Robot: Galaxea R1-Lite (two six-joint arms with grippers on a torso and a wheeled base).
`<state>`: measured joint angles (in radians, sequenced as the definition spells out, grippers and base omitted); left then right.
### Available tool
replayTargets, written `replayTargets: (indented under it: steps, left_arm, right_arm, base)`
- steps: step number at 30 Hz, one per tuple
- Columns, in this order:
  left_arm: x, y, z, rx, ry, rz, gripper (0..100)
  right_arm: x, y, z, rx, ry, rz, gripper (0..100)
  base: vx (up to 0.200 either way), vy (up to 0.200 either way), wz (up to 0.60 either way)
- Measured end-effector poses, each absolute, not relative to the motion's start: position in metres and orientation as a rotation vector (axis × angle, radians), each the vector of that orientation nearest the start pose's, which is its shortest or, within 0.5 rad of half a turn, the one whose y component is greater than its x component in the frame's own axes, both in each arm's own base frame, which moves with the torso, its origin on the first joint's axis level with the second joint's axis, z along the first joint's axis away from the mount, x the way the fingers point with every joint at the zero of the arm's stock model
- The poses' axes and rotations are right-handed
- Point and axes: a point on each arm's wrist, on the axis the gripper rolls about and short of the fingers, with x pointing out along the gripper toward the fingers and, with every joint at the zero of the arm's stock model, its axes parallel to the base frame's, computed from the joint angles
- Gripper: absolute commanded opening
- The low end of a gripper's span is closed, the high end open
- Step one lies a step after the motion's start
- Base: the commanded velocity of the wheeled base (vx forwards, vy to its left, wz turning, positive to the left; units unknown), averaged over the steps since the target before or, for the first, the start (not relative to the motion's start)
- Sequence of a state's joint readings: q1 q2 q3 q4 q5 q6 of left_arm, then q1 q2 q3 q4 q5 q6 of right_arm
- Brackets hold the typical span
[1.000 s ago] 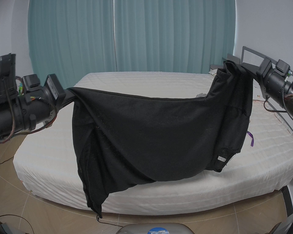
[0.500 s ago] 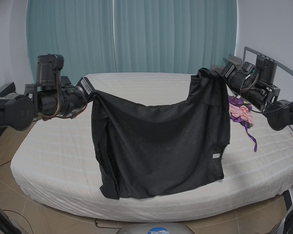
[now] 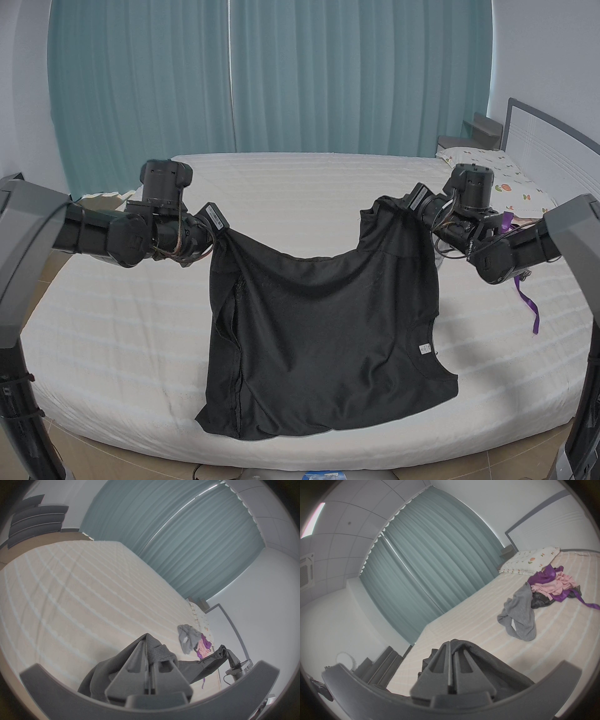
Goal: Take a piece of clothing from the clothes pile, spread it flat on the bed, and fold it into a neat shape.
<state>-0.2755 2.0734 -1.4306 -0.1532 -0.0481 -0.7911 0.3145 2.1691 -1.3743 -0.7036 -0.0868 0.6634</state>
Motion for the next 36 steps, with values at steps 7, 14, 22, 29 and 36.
replayTargets:
  steps: [7,14,22,29,36]
  left_arm:
    - [0.438,-0.124,0.116,-0.7,0.666,-0.066,0]
    - [0.458,-0.125,0.069,-0.69,0.735,-0.025,100]
    - [0.469,-0.112,0.036,-0.706,0.778,0.037,100]
    - [0.479,-0.088,0.043,-0.824,0.705,0.095,100]
    - [0.474,-0.078,0.039,-0.817,0.755,0.114,100]
  right_arm:
    - [0.448,0.143,0.112,0.62,0.236,0.129,0]
    - [0.463,0.145,0.054,0.594,0.331,0.085,100]
    - [0.474,0.129,0.016,0.628,0.382,0.018,100]
    - [0.489,0.103,0.044,0.785,0.254,-0.011,100]
    - [0.478,0.094,0.035,0.782,0.312,-0.024,100]
  base:
    - [0.0,0.0,0.0]
    - [0.0,0.0,0.0]
    - [0.0,0.0,0.0]
    - [0.0,0.0,0.0]
    - [0.0,0.0,0.0]
